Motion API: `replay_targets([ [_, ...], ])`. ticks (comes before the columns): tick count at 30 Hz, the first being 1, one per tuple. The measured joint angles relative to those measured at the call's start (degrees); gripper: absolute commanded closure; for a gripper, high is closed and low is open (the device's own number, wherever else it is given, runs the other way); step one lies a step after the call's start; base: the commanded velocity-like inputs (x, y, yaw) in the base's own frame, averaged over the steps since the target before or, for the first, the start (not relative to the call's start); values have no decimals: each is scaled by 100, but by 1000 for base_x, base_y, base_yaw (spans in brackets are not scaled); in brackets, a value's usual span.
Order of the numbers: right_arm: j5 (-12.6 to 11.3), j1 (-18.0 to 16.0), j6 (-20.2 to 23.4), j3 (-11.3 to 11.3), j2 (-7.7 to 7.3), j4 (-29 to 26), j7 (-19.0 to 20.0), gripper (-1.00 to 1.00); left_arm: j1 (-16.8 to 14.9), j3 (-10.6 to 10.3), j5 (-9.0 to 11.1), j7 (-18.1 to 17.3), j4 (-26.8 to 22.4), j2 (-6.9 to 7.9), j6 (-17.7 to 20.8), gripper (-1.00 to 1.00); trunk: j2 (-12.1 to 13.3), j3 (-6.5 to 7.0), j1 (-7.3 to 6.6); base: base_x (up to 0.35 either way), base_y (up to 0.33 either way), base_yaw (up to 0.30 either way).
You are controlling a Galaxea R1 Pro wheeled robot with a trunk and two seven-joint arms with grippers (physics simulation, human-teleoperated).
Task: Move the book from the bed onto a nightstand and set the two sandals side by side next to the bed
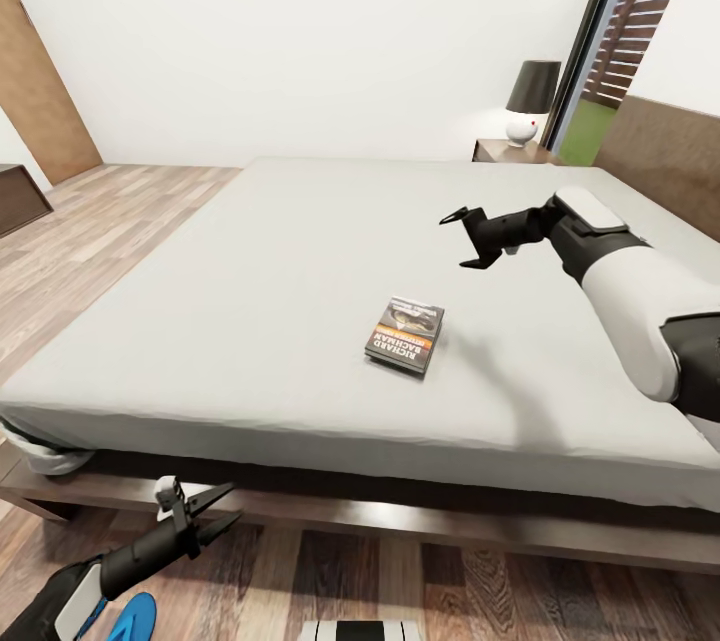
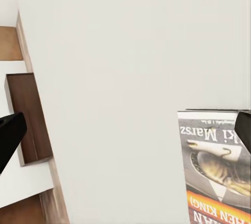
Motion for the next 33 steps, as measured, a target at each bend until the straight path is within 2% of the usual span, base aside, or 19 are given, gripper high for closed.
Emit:
replay_targets([
  [8,5,83,12,-2,48,1,-12,-100,6,-24,-62,-195,6,181,3,-100,0,0,0,0,0,0],
  [10,10,92,12,-4,54,1,-13,-100,7,-28,-147,-261,4,228,5,-100,0,0,0,0,0,0],
  [13,21,101,11,-7,59,0,-13,-100,8,-49,-359,-454,-11,272,5,-100,0,0,0,0,0,0],
  [19,75,107,8,-8,60,0,-14,-100,8,-114,-895,-1082,-44,304,-18,-100,0,0,0,0,0,0],
  [22,96,108,1,-3,63,0,-20,-100,8,-126,-1057,-1243,-53,309,-24,-100,0,0,0,0,0,22],
  [26,115,109,-10,1,70,1,-30,-100,9,-134,-1174,-1357,-58,309,-29,-100,0,-5,0,0,0,90],
  [33,123,109,-24,2,73,1,-38,-100,10,-137,-1226,-1401,-55,293,-24,-100,0,-26,0,0,0,170],
])
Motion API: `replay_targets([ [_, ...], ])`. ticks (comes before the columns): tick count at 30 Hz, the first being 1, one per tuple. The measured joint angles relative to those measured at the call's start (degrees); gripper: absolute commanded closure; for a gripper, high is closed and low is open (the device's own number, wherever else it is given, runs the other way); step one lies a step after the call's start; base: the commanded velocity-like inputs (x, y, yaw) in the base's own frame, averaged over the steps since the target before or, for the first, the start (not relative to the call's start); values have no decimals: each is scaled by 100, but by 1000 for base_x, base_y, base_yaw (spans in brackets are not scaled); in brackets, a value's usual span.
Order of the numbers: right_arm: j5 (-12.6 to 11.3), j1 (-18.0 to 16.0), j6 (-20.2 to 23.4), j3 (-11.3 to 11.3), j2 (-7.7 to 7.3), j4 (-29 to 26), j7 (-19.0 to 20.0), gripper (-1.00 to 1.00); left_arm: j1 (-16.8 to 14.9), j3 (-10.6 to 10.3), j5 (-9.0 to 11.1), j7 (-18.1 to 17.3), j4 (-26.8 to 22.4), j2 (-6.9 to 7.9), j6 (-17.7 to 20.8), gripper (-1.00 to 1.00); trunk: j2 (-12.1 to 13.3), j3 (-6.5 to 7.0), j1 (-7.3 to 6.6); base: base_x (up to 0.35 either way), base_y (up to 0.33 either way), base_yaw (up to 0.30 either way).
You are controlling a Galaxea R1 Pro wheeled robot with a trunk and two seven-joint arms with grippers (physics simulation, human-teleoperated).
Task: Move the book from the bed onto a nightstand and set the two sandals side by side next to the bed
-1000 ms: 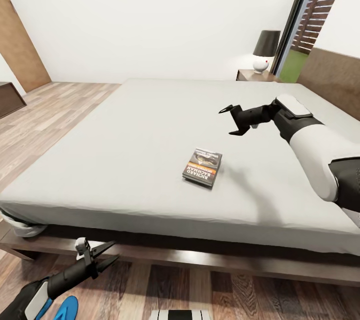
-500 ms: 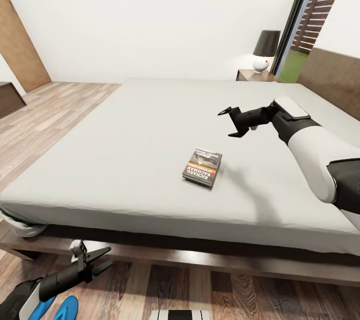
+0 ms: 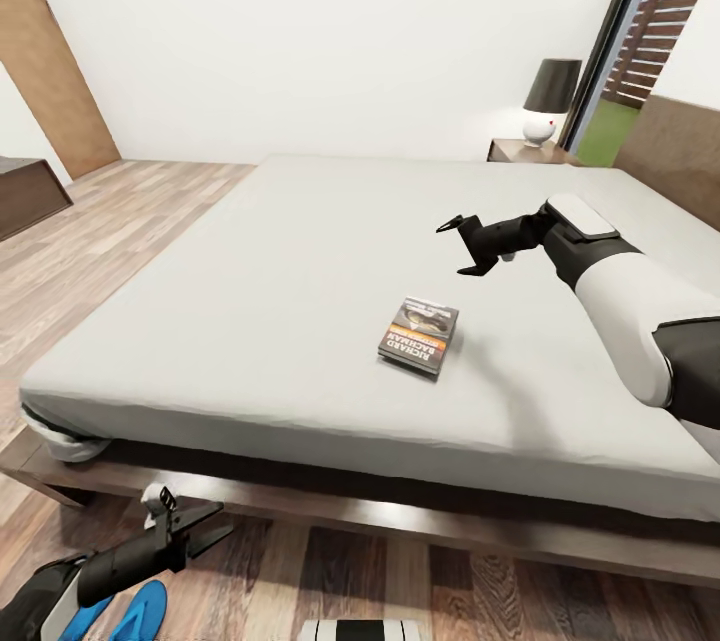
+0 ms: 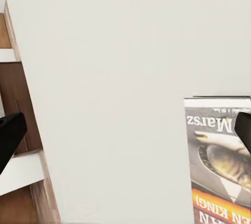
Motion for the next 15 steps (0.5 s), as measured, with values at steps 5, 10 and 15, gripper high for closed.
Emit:
replay_targets([
  [5,1,0,8,0,1,0,-1,-100,0,-1,-9,-12,1,-30,-5,-100,0,-19,0,0,0,199],
  [10,2,0,11,0,0,0,-2,-100,0,-1,-5,-12,1,-50,-13,-100,0,-39,0,0,0,174],
  [15,2,0,12,-1,0,0,-2,-100,0,-1,-8,-12,1,-67,-20,-100,0,-59,0,0,-1,143],
])
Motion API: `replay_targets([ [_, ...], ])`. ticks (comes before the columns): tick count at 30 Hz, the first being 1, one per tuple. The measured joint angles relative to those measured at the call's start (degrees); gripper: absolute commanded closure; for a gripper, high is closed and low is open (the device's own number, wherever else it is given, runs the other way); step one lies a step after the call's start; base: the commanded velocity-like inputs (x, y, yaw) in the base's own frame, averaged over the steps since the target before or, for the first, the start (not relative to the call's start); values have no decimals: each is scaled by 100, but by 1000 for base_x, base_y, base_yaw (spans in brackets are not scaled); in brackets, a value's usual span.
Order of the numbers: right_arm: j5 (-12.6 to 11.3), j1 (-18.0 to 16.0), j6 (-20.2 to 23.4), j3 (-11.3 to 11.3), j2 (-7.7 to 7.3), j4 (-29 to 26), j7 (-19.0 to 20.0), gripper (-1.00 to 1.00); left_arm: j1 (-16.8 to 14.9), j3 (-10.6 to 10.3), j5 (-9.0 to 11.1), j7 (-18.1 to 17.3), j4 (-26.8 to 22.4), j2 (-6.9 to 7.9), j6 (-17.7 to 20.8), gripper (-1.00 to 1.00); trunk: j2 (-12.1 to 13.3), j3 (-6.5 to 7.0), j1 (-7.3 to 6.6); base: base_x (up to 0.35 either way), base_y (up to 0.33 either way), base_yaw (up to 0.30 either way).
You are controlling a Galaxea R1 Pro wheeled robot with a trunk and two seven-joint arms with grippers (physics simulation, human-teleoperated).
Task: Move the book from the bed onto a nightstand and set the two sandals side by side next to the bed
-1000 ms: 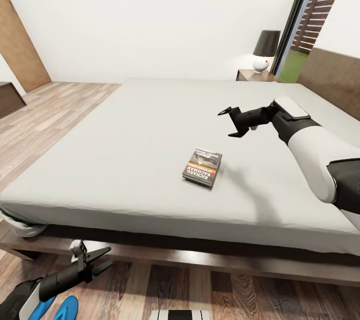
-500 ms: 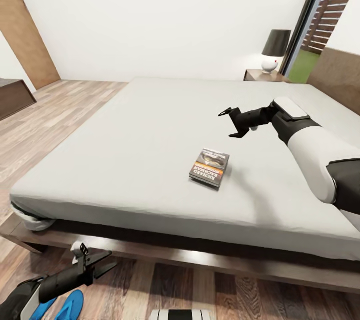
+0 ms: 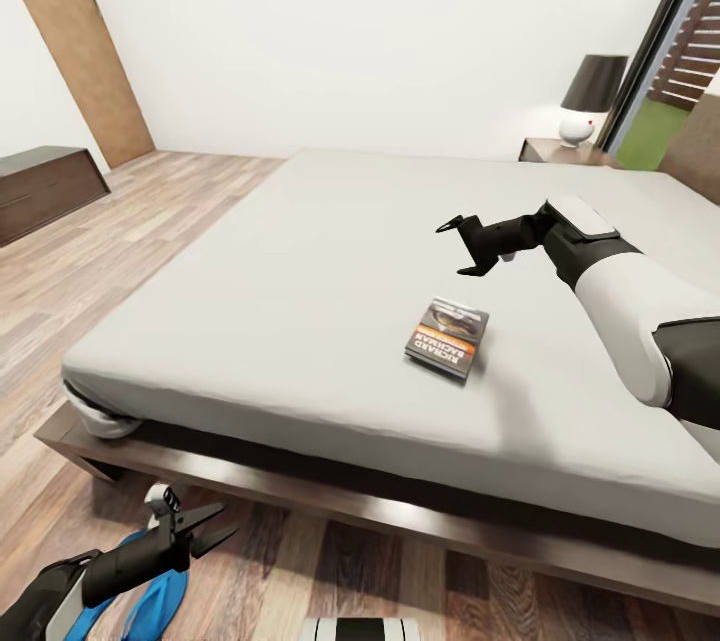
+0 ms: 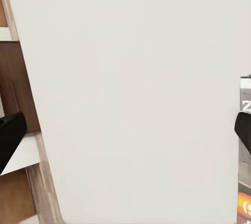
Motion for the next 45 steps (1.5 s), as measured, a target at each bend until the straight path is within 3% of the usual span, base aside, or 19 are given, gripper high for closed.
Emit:
replay_targets([
  [45,-28,211,36,-27,-36,-1,83,-100,-1,11,-21,0,35,20,-11,-100,0,-20,0,55,-59,12],
])
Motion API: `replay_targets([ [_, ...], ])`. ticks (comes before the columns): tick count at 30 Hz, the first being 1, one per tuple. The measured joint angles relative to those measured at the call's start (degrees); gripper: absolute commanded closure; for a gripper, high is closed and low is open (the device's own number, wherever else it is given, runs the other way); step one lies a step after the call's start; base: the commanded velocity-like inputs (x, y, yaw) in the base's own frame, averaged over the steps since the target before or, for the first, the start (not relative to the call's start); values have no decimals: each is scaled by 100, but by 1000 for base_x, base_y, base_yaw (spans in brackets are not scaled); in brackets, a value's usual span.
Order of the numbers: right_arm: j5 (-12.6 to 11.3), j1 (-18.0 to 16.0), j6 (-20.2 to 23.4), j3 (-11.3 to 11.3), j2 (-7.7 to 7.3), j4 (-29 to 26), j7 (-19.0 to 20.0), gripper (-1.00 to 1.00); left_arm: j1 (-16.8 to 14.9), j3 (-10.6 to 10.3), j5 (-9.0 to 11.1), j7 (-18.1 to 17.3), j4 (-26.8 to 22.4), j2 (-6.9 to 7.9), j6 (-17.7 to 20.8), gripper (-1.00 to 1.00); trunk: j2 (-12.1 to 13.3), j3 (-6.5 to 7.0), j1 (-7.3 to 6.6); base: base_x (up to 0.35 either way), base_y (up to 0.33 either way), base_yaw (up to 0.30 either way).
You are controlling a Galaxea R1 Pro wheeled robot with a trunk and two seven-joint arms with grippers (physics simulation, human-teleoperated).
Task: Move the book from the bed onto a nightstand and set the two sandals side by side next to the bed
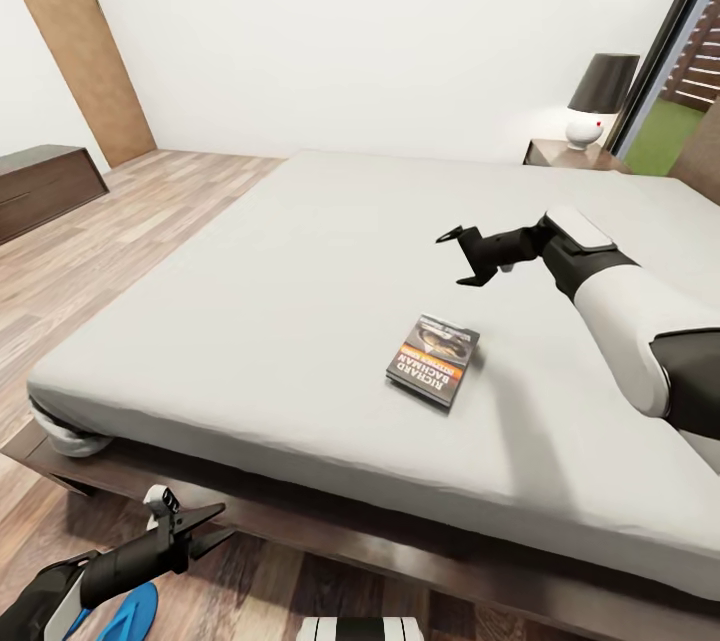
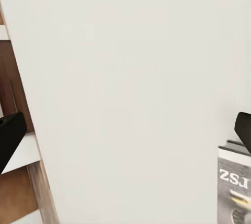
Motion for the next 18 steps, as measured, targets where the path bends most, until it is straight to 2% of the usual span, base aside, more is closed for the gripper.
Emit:
replay_targets([
  [7,-13,65,1,2,0,2,132,-100,0,-2,-15,0,10,3,-2,-100,0,0,0,2,-1,0],
  [18,7,189,1,6,1,106,728,-100,0,-2,-22,0,26,7,-3,-100,0,0,0,0,0,0],
])
